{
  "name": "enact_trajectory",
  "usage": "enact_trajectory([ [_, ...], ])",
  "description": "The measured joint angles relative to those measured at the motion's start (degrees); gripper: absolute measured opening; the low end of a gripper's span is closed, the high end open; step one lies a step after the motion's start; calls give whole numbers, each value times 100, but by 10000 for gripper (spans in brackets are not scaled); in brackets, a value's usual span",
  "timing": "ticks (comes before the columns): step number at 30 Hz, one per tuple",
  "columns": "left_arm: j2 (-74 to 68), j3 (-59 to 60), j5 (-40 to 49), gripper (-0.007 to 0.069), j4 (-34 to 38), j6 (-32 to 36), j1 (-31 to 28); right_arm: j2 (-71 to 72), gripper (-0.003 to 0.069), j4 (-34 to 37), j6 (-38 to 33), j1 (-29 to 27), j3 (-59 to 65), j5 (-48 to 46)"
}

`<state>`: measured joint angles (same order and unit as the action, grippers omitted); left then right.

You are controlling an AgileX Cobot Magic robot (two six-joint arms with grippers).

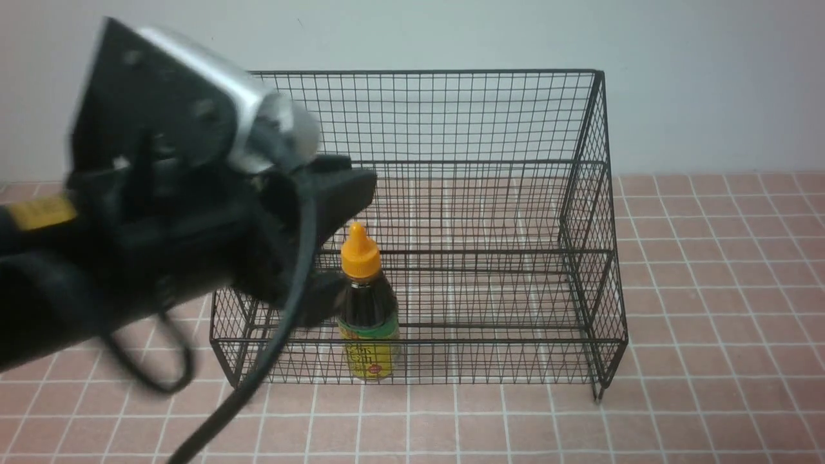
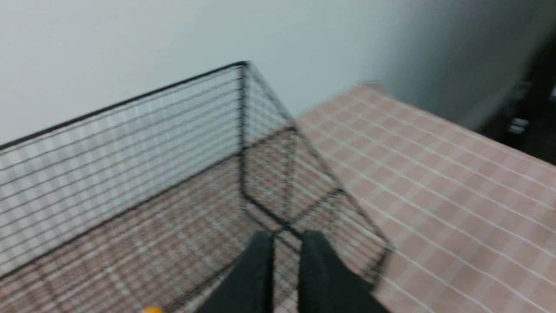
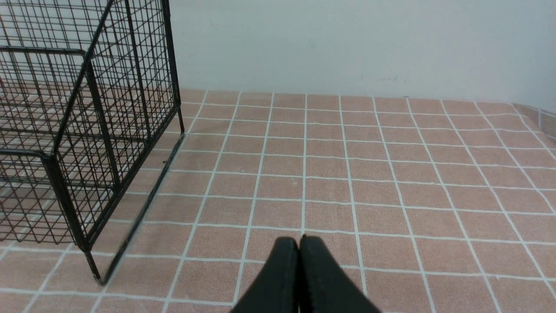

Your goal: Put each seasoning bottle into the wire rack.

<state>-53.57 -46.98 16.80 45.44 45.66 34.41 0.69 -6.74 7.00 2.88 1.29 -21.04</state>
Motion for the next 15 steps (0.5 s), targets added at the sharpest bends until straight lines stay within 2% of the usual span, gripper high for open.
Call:
enact_trajectory([
  [5, 576, 0, 1006, -6, -87, -16, 0, 0, -10, 0, 0, 0, 0, 0],
  [15, 1455, 0, 2412, -7, -72, -98, 0, 0, -10, 0, 0, 0, 0, 0],
])
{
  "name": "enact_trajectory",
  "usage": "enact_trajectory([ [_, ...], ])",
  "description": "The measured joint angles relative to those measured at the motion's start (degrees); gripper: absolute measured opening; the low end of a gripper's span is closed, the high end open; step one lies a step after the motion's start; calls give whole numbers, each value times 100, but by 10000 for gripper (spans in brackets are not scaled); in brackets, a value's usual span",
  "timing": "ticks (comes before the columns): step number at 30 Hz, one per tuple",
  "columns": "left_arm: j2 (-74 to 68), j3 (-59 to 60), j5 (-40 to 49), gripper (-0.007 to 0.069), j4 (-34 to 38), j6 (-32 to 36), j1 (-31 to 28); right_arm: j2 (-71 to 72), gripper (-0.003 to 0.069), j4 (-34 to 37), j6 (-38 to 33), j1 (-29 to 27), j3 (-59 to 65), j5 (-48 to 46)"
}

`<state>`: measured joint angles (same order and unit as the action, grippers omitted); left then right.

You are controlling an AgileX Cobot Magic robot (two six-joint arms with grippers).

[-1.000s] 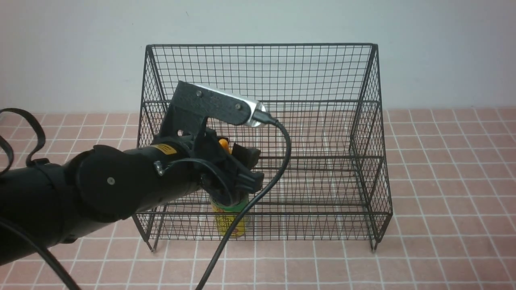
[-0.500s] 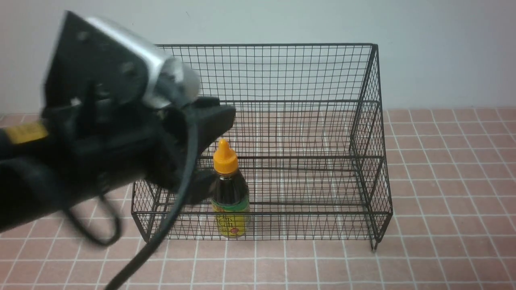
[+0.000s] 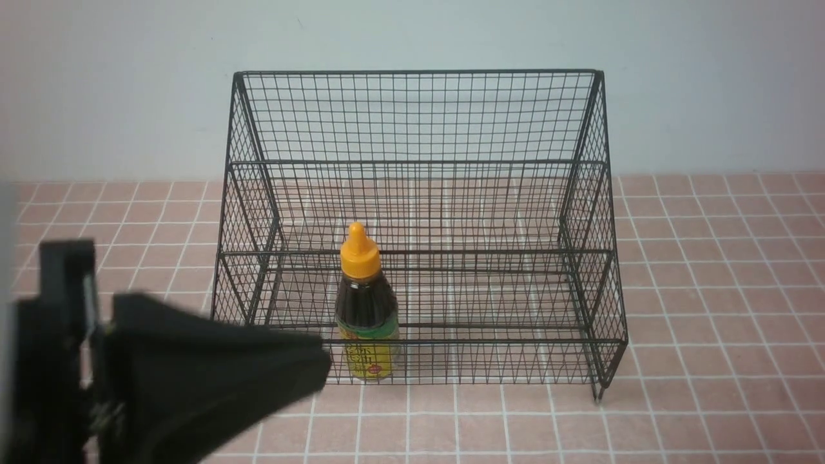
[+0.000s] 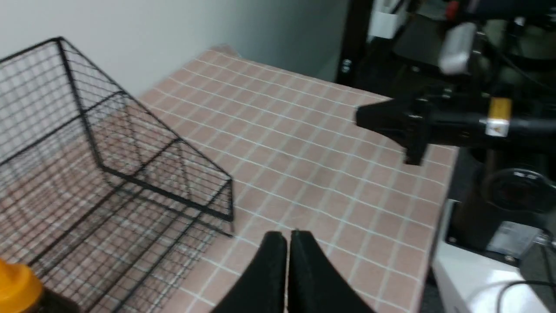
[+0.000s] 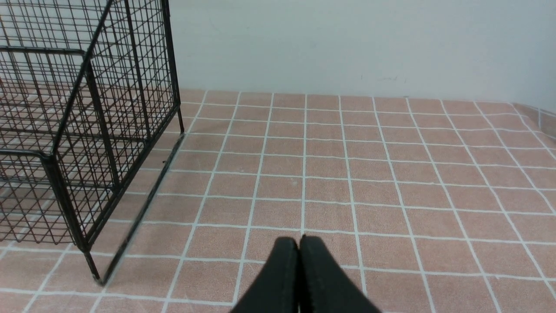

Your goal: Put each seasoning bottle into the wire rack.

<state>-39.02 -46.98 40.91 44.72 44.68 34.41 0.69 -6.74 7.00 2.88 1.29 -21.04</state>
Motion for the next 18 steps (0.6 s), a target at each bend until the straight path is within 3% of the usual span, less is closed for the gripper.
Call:
enact_trajectory([
  [12, 853, 0, -959, -7, -551, -145, 0, 0, -10, 0, 0, 0, 0, 0],
  [14, 943, 0, -1062, -7, -925, -433, 0, 0, -10, 0, 0, 0, 0, 0],
  [18, 1317, 174, -1159, -7, -2404, -1950, -8, 0, -10, 0, 0, 0, 0, 0],
])
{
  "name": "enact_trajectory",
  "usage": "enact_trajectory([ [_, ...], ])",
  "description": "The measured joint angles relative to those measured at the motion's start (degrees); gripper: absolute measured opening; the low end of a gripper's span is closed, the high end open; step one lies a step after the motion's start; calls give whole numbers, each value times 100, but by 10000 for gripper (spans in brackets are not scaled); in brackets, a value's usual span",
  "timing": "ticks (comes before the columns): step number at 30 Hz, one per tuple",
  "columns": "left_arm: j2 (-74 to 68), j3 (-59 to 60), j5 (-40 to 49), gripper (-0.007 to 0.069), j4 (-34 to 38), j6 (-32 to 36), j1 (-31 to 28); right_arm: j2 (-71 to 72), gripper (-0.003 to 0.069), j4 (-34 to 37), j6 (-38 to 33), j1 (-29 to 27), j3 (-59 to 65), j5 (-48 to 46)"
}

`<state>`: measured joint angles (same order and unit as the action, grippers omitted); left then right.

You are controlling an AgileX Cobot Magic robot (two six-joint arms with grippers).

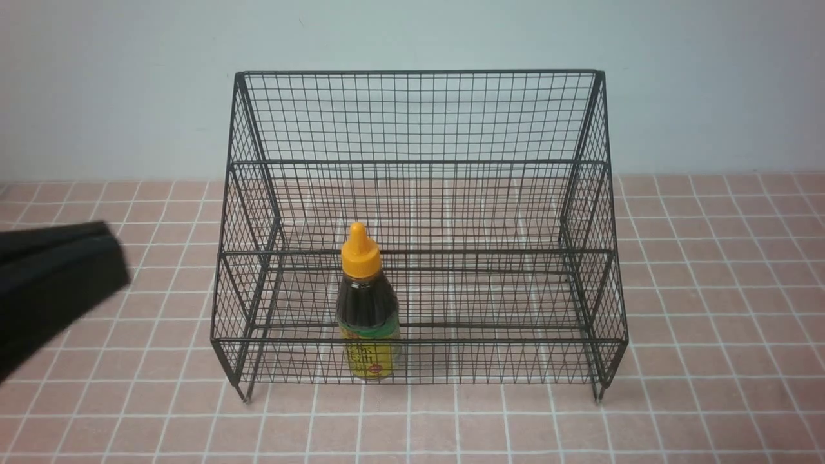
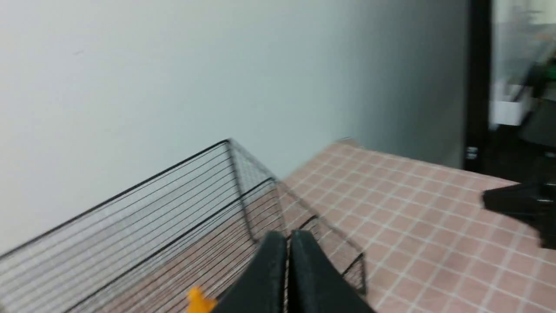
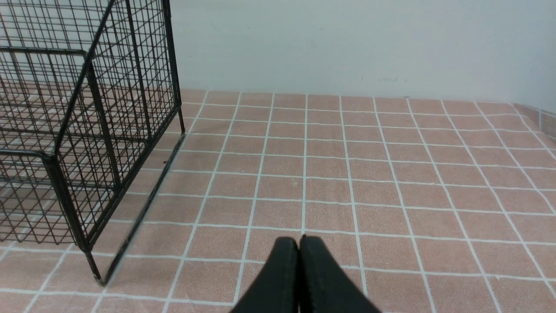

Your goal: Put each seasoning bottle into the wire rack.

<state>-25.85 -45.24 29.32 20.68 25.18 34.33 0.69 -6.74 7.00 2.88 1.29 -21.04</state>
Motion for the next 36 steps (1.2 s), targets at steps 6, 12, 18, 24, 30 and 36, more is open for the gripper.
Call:
enact_trajectory([
  [6, 767, 1170, -322, -7, -1569, -1763, -539, 0, -10, 0, 0, 0, 0, 0],
  [12, 1813, 2889, -585, -7, -1852, -1961, -1809, 0, -10, 0, 0, 0, 0, 0],
  [18, 2490, 4104, -585, -7, -1877, -1961, -2590, 0, -10, 0, 0, 0, 0, 0],
  [24, 2651, 4651, -660, -7, -1897, -1967, -2839, 0, -10, 0, 0, 0, 0, 0],
  [30, 2651, 4658, -710, -7, -1892, -1978, -2844, 0, -10, 0, 0, 0, 0, 0],
  [36, 2651, 4658, -710, -7, -1892, -1980, -2844, 0, -10, 0, 0, 0, 0, 0],
])
